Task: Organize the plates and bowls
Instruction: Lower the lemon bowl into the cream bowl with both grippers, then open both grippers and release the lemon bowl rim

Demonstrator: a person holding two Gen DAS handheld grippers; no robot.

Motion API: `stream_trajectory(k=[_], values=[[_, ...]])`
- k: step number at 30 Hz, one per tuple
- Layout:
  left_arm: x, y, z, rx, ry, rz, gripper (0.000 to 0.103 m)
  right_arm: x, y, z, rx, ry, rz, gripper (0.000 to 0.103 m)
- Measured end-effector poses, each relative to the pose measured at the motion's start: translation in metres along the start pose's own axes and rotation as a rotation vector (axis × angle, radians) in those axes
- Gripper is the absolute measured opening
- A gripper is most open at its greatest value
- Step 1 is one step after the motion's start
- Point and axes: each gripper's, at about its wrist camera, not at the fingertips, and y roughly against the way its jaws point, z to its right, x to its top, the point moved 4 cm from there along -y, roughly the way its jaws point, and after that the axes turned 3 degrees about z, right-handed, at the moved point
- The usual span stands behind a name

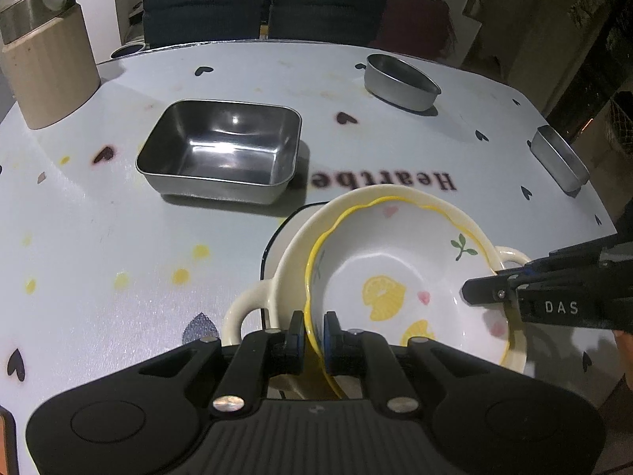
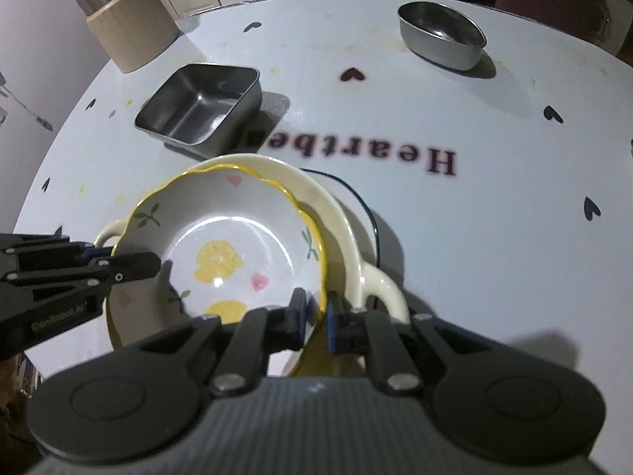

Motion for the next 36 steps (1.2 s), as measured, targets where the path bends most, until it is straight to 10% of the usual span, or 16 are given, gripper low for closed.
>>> stream_trajectory(k=[21,36], values=[[0.01,0.019,-0.002,0.01,-0.017,0.041,0.012,-0.001,0.018,0.005,0.015,0.0,0.04,0.022],[0.062,0.057,-0.018,0.078,0.002,0.23,0.083,0.026,0.053,0.015,0.076,-0.083,0.239,0.065]])
